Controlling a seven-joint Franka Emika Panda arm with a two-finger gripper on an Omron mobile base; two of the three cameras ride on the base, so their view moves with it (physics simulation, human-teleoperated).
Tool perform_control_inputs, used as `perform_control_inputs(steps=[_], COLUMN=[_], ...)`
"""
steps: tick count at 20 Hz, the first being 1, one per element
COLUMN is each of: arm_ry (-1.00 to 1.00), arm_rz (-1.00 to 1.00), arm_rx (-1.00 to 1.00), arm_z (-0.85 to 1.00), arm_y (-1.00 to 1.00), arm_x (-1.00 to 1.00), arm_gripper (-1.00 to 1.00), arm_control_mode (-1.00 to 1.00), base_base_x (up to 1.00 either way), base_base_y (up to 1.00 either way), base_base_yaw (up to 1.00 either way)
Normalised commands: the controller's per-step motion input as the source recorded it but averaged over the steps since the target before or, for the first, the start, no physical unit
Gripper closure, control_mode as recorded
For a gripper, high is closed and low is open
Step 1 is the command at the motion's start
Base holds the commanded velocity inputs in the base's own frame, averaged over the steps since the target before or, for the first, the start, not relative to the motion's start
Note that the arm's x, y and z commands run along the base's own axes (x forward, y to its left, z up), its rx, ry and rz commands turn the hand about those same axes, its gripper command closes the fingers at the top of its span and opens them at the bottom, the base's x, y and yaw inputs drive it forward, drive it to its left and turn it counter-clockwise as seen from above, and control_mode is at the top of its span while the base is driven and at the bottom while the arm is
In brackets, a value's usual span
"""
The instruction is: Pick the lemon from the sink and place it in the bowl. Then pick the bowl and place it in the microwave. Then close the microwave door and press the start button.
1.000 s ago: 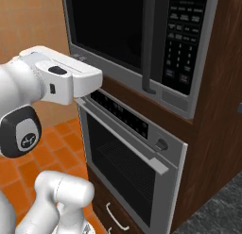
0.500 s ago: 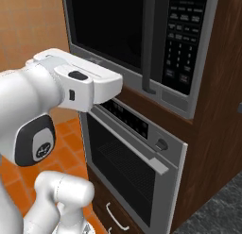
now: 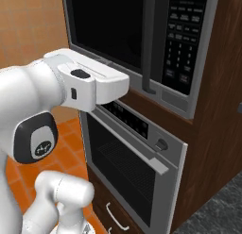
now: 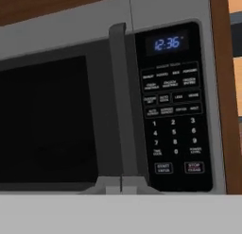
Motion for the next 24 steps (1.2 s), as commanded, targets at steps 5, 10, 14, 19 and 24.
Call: perform_control_inputs(steps=[5,10,14,19,24], arm_ry=[0.03,0.04,0.0,0.01,0.0], arm_rz=[-0.04,0.0,0.01,0.03,0.04], arm_rx=[-0.01,0.0,0.0,0.0,0.01], arm_z=[-0.01,-0.13,-0.02,-0.02,-0.04], arm_y=[-0.11,-0.31,-0.29,-0.21,-0.33], arm_x=[0.05,0.13,0.17,0.41,0.13], arm_gripper=[1.0,1.0,1.0,1.0,1.0], arm_control_mode=[-1.0,-1.0,-1.0,-1.0,-1.0], base_base_x=[0.0,0.0,0.0,0.0,0.0], base_base_y=[0.0,0.0,0.0,0.0,0.0], base_base_yaw=[0.0,0.0,0.0,0.0,0.0])
